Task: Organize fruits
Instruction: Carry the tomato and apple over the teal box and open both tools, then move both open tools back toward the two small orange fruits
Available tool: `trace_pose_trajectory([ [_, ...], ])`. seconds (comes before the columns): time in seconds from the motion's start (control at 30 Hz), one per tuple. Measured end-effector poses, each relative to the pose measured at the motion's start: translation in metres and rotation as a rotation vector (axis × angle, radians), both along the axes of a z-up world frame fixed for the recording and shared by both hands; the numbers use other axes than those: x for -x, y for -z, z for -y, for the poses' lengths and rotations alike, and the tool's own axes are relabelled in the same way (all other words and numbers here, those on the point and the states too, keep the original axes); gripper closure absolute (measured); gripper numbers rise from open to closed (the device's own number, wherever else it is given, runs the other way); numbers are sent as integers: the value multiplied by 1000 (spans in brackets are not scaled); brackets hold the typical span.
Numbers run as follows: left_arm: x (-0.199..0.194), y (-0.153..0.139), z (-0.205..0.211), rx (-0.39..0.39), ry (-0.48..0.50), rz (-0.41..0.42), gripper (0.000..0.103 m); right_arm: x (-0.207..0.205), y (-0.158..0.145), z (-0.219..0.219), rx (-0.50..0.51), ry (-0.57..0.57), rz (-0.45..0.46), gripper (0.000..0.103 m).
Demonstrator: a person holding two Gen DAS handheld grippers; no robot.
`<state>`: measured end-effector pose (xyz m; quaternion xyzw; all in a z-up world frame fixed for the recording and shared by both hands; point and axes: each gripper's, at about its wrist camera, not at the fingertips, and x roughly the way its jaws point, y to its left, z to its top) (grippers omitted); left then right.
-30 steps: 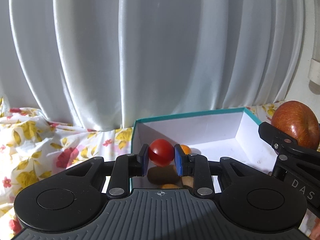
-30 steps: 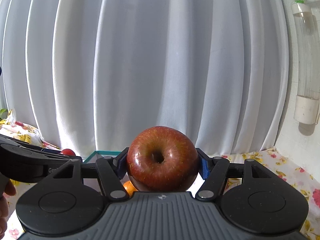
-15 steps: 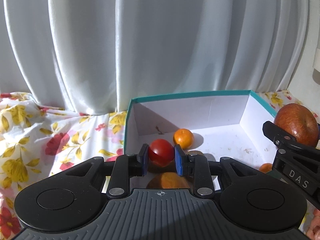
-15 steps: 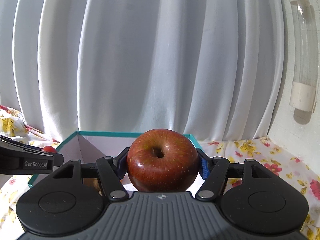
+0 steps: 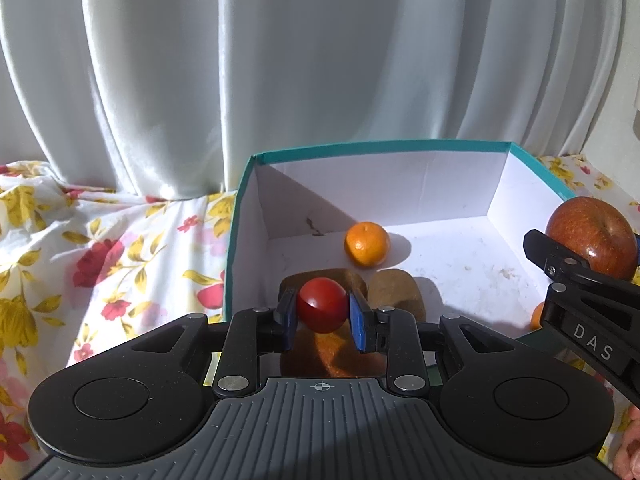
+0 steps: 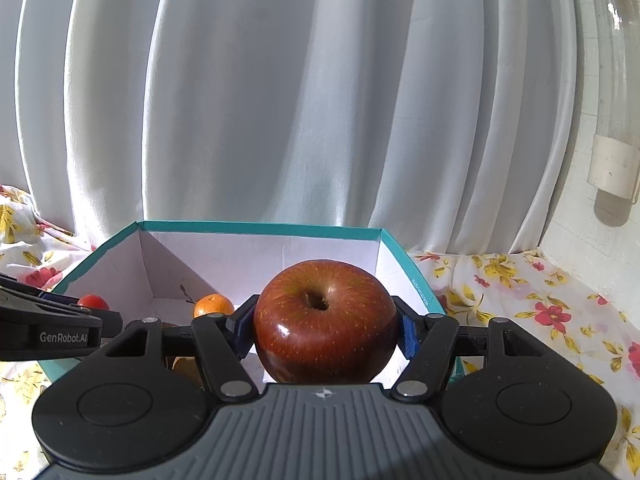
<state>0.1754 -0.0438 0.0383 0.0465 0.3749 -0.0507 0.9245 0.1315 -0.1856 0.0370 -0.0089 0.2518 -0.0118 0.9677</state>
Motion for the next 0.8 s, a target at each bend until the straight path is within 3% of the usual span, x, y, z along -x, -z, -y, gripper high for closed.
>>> trace_pose_trajectory([
  [0.6,-8,13,3,-16,8,-10,70,-12,12,0,13,-6,-41,36],
  [0.67,-8,13,3,-8,19,-1,63,-12,14,2,1,-7,-52,36],
  [0.73,-6,12,3,3,28,14,40,-9,13,2,10,6,-21,35],
  [0.8,-2,8,2,16,26,43,39,-6,9,2,36,12,5,34],
])
